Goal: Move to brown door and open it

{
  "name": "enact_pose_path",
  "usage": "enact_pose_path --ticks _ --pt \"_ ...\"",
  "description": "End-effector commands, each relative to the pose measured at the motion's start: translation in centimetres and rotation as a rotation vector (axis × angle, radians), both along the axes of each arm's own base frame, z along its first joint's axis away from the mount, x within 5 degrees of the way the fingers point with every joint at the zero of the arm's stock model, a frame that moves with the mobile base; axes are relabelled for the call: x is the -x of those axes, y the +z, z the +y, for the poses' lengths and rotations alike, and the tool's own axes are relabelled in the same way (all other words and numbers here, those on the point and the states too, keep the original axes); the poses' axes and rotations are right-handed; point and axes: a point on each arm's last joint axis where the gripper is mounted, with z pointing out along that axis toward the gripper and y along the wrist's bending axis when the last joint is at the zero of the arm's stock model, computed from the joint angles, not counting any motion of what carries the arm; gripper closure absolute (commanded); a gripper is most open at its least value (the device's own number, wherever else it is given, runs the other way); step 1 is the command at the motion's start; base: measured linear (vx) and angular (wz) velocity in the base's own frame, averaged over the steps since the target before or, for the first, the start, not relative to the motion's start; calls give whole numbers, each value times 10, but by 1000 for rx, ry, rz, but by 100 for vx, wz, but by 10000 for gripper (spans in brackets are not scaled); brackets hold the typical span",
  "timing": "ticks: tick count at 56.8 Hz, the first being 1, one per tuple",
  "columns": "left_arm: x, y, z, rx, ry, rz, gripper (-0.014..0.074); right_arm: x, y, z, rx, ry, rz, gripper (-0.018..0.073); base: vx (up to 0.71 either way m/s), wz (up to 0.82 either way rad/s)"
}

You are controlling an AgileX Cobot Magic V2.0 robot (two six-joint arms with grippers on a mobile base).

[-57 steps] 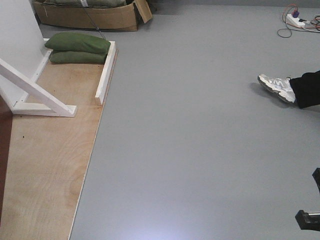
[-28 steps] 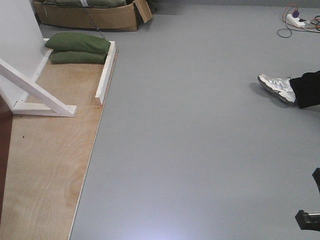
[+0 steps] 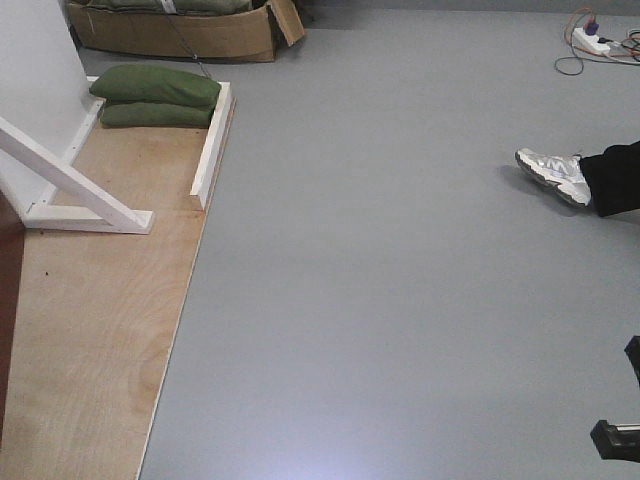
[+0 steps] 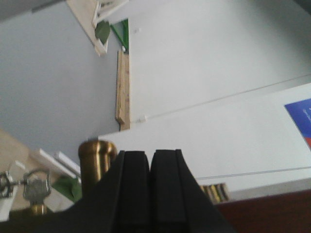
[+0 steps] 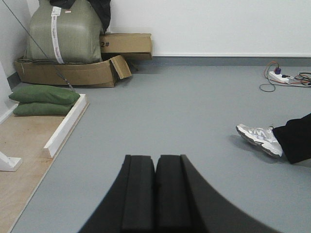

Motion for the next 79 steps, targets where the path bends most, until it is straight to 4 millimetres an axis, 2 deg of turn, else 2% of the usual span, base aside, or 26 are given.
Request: enact_pose_path --ticks 1,14,29,48,57,69,79 --pt "1 27 -15 -32 -45 -94 600 -1 6 0 4 -5 -86 559 0 0" --pt "-1 35 -24 -33 -98 -144 600 -1 6 0 4 -5 -86 559 0 0" --pt "-4 64 -44 -113 -192 -156 600 -1 6 0 4 -5 -86 559 0 0" --pt "-24 74 -70 -131 -334 -168 600 -1 6 0 4 -5 -86 559 0 0" --pt "-21 82 -77 -165 -298 -175 600 -1 6 0 4 -5 -86 559 0 0" --pt "-10 87 -72 -251 -146 -106 600 -1 6 0 4 -5 -86 559 0 0" --pt "-15 85 -73 -268 -205 -63 600 -1 6 0 4 -5 -86 559 0 0"
